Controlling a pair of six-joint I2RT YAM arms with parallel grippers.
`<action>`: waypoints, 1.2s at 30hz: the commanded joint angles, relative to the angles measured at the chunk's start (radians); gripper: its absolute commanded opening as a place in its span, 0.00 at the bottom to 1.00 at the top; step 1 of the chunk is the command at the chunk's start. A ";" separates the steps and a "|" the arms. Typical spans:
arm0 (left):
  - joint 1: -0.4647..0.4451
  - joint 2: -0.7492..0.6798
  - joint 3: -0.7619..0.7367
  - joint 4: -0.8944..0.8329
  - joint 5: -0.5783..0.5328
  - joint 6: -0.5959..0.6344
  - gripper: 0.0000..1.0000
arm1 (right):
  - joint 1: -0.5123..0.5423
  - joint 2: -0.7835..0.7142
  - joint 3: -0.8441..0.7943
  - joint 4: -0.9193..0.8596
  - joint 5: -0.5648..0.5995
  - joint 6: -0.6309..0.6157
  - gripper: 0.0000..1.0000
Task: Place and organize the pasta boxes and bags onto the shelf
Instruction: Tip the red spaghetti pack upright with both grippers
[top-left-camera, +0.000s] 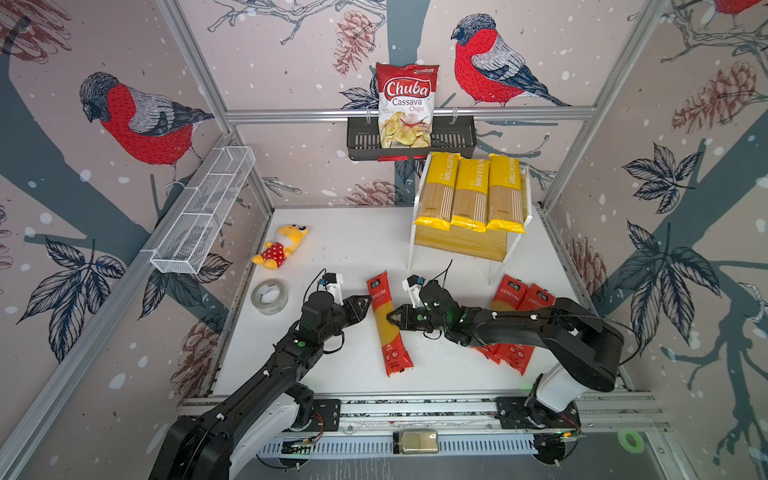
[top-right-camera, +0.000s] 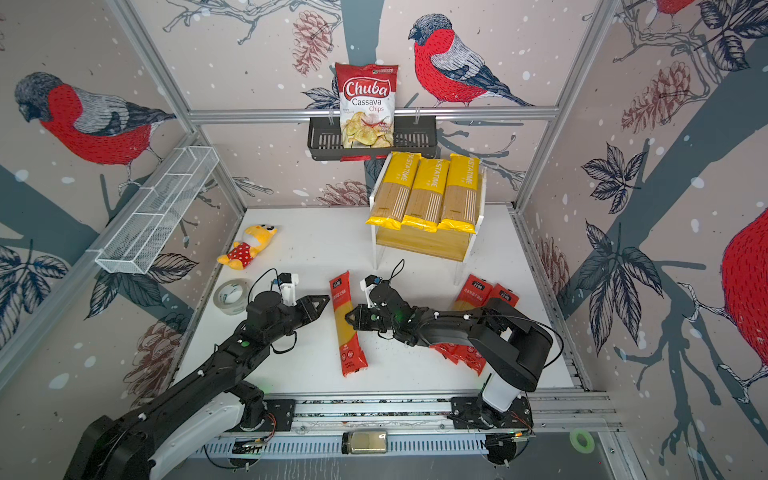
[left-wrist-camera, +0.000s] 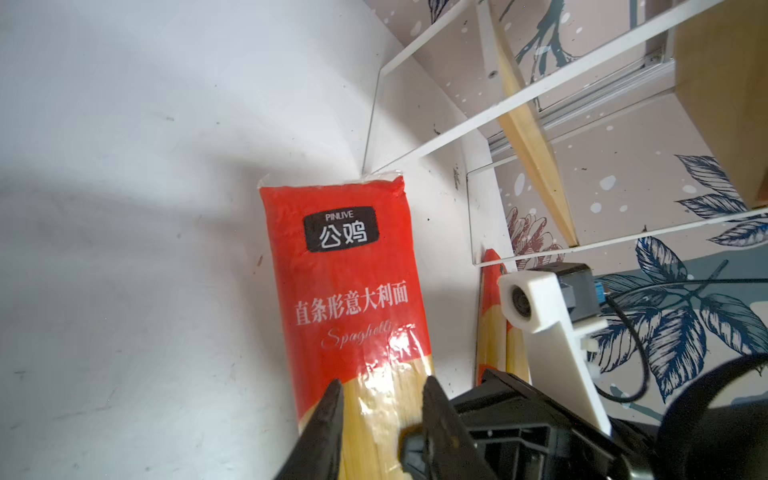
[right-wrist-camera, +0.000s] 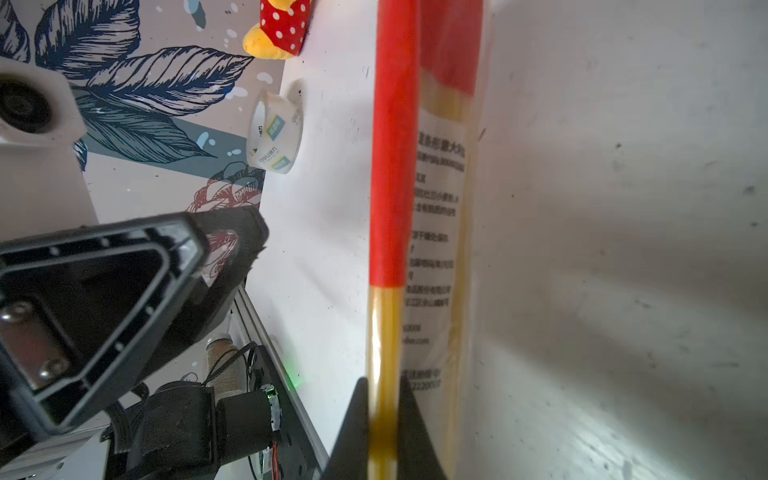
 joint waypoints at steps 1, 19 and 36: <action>0.003 -0.011 0.026 -0.033 0.036 0.031 0.35 | -0.001 -0.029 0.012 0.075 0.011 -0.039 0.01; 0.016 -0.093 0.039 0.103 0.136 0.065 0.63 | 0.004 -0.230 -0.033 0.140 0.026 -0.127 0.00; 0.050 -0.103 0.031 0.220 0.250 0.073 0.72 | -0.006 -0.317 -0.046 0.159 0.007 -0.130 0.00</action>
